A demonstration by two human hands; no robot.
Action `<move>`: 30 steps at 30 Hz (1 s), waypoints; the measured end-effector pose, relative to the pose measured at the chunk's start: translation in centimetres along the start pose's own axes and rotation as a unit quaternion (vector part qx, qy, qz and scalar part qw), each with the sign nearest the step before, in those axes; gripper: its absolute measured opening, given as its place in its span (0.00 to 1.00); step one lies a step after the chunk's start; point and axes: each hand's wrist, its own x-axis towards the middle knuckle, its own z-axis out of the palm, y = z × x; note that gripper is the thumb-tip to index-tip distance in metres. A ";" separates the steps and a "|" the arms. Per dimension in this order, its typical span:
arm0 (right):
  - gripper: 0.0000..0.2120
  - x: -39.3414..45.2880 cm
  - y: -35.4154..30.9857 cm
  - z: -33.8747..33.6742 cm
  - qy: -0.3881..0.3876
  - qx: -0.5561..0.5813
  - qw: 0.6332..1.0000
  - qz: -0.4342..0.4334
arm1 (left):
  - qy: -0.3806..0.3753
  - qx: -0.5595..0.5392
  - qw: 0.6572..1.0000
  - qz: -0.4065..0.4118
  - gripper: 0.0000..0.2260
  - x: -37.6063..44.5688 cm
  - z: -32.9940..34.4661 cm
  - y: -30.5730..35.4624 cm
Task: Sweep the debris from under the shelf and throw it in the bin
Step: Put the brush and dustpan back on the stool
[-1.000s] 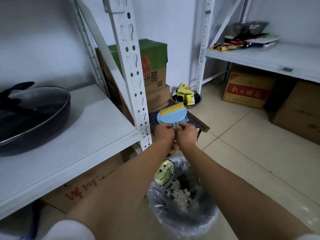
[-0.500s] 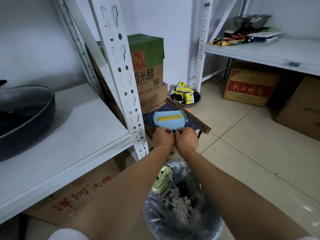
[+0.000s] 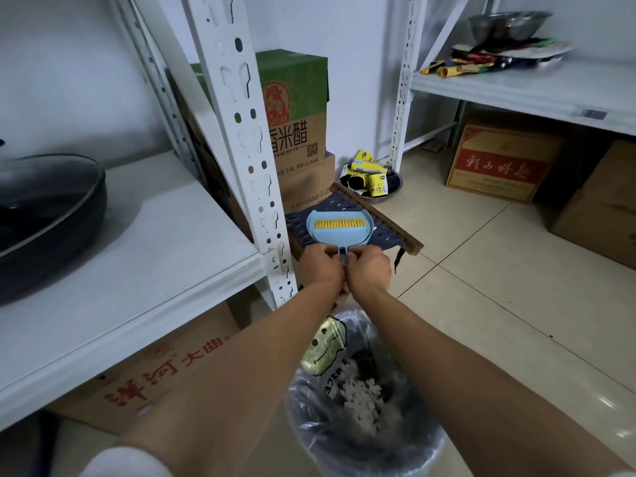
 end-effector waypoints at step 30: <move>0.12 -10.0 5.1 -8.2 0.027 -0.085 0.995 -0.048 | 0.008 0.039 0.996 0.081 0.10 -10.4 -7.4 -8.0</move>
